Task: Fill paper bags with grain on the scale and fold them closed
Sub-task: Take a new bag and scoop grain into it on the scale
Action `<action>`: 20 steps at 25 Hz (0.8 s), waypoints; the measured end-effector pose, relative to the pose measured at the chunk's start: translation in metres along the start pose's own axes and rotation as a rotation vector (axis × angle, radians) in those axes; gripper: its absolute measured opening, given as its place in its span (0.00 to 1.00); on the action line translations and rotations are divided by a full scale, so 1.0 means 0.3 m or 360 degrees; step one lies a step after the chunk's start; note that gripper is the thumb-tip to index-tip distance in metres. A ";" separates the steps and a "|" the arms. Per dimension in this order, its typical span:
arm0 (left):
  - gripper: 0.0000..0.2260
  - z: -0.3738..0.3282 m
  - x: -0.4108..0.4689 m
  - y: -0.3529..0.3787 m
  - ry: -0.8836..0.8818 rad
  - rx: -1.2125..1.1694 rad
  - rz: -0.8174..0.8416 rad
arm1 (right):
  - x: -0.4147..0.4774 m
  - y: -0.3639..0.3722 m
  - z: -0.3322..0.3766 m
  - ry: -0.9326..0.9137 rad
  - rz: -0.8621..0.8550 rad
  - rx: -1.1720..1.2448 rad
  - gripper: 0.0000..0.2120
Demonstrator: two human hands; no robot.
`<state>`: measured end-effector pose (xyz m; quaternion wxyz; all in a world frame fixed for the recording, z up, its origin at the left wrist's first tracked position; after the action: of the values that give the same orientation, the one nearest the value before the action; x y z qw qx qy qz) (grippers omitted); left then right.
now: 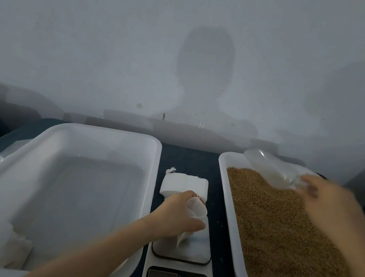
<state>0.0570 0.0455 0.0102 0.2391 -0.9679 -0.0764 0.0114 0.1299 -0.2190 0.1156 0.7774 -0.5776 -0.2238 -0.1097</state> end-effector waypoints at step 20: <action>0.20 0.002 -0.001 0.004 -0.0014 0.0063 -0.0012 | -0.098 0.297 -0.130 0.0242 0.0385 0.0195 0.10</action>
<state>0.0569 0.0448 0.0090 0.2578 -0.9627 -0.0807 0.0163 0.1509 -0.2309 0.0170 0.8334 -0.5419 -0.0992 -0.0448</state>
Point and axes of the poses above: each hand's wrist, its own x-axis towards the middle knuckle, its own y-axis out of the palm, z = x × y, the point moved 2 cm from there along x, towards the middle knuckle, and after that the axes turned 10 degrees about -z, right-handed, at the moved point
